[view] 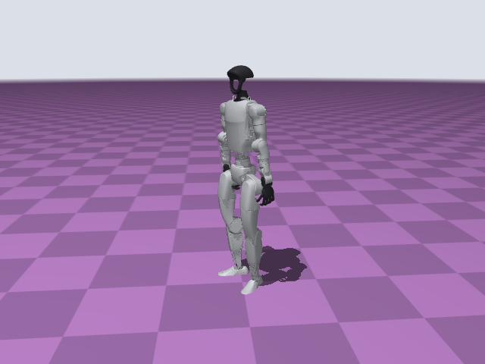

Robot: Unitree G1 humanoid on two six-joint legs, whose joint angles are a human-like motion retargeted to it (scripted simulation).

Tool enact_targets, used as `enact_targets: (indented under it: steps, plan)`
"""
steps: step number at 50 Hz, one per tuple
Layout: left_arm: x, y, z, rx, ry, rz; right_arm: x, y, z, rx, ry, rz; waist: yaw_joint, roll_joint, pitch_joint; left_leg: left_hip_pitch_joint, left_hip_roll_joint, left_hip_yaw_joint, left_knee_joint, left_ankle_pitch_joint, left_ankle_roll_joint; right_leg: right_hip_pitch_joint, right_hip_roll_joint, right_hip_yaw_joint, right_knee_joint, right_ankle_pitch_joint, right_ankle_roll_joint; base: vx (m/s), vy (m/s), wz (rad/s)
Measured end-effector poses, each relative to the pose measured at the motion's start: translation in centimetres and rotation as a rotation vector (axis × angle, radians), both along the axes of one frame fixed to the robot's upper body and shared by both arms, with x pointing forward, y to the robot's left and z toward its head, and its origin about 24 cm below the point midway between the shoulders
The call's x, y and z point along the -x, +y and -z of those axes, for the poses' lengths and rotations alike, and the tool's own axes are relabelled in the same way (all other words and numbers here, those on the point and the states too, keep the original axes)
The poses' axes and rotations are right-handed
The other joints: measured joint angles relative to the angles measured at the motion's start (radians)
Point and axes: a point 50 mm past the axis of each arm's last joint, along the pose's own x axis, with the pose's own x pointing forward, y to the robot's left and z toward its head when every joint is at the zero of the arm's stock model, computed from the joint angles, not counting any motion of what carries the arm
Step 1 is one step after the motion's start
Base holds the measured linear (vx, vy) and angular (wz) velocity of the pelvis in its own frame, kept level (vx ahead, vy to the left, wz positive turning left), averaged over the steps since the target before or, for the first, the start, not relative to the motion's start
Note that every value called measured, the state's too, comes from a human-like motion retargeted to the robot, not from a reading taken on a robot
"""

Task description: Upper body actions

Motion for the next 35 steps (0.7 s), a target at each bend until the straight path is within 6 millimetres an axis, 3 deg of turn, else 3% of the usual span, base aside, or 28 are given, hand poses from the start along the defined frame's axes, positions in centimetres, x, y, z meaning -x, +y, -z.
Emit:
enact_targets:
  steps: [2, 4, 7, 10, 14, 20, 25, 31, 35]
  plan:
    - [-0.4, 0.0, 0.0, -0.002, -0.007, 0.018, 3.3, 1.8, -0.4, 0.01, 0.174, 0.05, 0.062, 0.001, -0.003, 0.005, 0.011, 0.044, 0.0, -0.005, -0.005, 0.005, 0.005, 0.044, 0.003, -0.012, 0.006, 0.02, -0.02, -1.04]
    - [-0.7, 0.1, 0.0, -0.01, -0.014, 0.035, 5.4, 2.6, -0.7, 0.187, 0.165, 0.242, 0.135, -0.007, -0.006, 0.013, 0.018, 0.096, -0.001, -0.01, -0.01, -0.005, 0.01, 0.091, 0.013, -0.018, 0.004, 0.03, -0.03, -1.13]
    - [-0.8, 0.2, 0.1, -0.025, -0.026, 0.047, 4.1, 3.9, -0.1, 0.242, -0.028, 0.723, 0.098, -0.028, -0.005, 0.003, -0.008, 0.044, -0.002, -0.003, -0.002, 0.012, 0.017, 0.046, -0.014, -0.014, -0.017, 0.05, -0.01, 0.85]
    - [-0.3, -0.1, 0.1, -0.022, -0.02, 0.04, 3.1, 2.2, 0.0, 0.293, -0.092, 0.863, 0.044, -0.021, -0.01, -0.002, -0.008, 0.001, -0.004, 0.003, 0.001, -0.004, -0.002, -0.003, 0.0, -0.001, -0.006, 0.02, 0.0, 0.77]
    - [0.2, -0.6, 0.1, 0.0, 0.008, 0.049, 0.8, 0.4, 0.1, 0.124, -0.046, 0.665, -0.008, -0.008, -0.01, 0.001, -0.006, -0.023, -0.008, -0.005, 0.002, -0.003, -0.008, -0.026, 0.005, -0.004, 0.01, -0.03, 0.01, 0.2]
    - [1.0, -0.7, 0.0, -0.038, 0.017, 0.034, -2.9, -0.6, 0.4, 0.126, -0.289, 0.346, -0.041, -0.014, -0.014, 0.009, -0.012, -0.05, -0.009, -0.009, 0.004, 0.007, -0.011, -0.054, 0.006, -0.008, 0.012, 0.0, -0.02, 0.2]
    - [1.1, -0.7, 0.0, -0.022, 0.027, 0.028, -2.6, 1.2, 0.7, 0.121, -0.318, 0.361, -0.031, -0.013, -0.024, 0.011, -0.009, -0.045, -0.013, -0.007, 0.004, 0.005, -0.005, -0.046, 0.006, -0.009, 0.01, 0.0, 0.0, 0.0]
    - [1.0, -0.6, 0.0, -0.031, 0.027, 0.064, -0.9, 4.2, 0.8, -0.016, -0.151, 0.357, -0.014, -0.016, -0.028, 0.009, -0.005, -0.034, -0.014, -0.003, 0.003, 0.024, 0.008, -0.035, -0.01, -0.013, 0.008, 0.0, 0.0, 0.0]
    - [0.4, -0.3, 0.1, -0.04, 0.003, 0.091, -1.2, 3.9, 0.9, -0.011, -0.163, 0.215, 0.015, -0.019, -0.021, 0.007, 0.007, -0.003, -0.005, 0.002, -0.003, 0.016, 0.001, -0.004, -0.001, -0.008, 0.006, -0.02, 0.01, -0.33]
